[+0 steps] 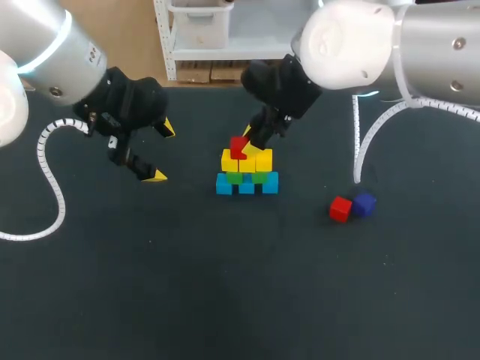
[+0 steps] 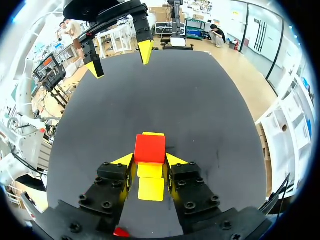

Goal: Place the blue cubes, place green cubes on the blue cubes, place the yellow cubes on the green cubes, then place the red cubes on the yellow cubes, and place purple cube on the red cubes.

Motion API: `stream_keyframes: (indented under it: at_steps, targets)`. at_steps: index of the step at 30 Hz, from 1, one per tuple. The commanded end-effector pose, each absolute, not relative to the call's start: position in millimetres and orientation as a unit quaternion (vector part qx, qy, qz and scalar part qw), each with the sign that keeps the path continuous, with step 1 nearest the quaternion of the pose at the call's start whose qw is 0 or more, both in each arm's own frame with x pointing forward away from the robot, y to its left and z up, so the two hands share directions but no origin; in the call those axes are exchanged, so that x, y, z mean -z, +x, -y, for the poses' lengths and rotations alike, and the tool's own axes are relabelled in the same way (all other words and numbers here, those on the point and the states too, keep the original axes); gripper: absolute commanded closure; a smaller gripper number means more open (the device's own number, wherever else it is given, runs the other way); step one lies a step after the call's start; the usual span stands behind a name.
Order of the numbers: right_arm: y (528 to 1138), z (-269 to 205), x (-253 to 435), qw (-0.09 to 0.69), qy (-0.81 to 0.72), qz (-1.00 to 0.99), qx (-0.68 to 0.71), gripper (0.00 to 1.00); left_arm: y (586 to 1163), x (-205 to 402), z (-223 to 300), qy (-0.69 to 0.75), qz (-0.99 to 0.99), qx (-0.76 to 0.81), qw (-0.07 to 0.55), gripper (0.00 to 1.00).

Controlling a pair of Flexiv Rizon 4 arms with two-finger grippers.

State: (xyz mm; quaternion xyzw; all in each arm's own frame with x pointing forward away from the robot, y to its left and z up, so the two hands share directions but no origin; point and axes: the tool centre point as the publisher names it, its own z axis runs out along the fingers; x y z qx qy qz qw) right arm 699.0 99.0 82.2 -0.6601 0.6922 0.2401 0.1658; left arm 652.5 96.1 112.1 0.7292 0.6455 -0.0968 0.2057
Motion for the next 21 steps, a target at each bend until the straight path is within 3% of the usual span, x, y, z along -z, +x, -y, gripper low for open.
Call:
stream_keyframes:
  at_steps: [1, 6, 12, 21]
  targets:
    - [701.2, -99.3, -81.8, 0.164, -0.661, -0.691, -0.242, 0.92, 652.9, -111.6, -97.3, 0.73, -0.644, 0.098, 0.207, 0.0]
    - [701.8, -99.1, -81.5, 0.163, -0.661, -0.691, -0.243, 0.68, 652.9, -111.6, -97.3, 0.73, -0.644, 0.098, 0.207, 0.0]
    - [702.5, -99.2, -80.9, 0.164, -0.661, -0.691, -0.243, 0.6, 652.9, -111.6, -97.3, 0.73, -0.644, 0.098, 0.207, 0.0]
    - [702.3, -98.4, -80.5, 0.162, -0.66, -0.691, -0.246, 0.57, 652.9, -111.6, -97.3, 0.73, -0.644, 0.098, 0.207, 0.0]
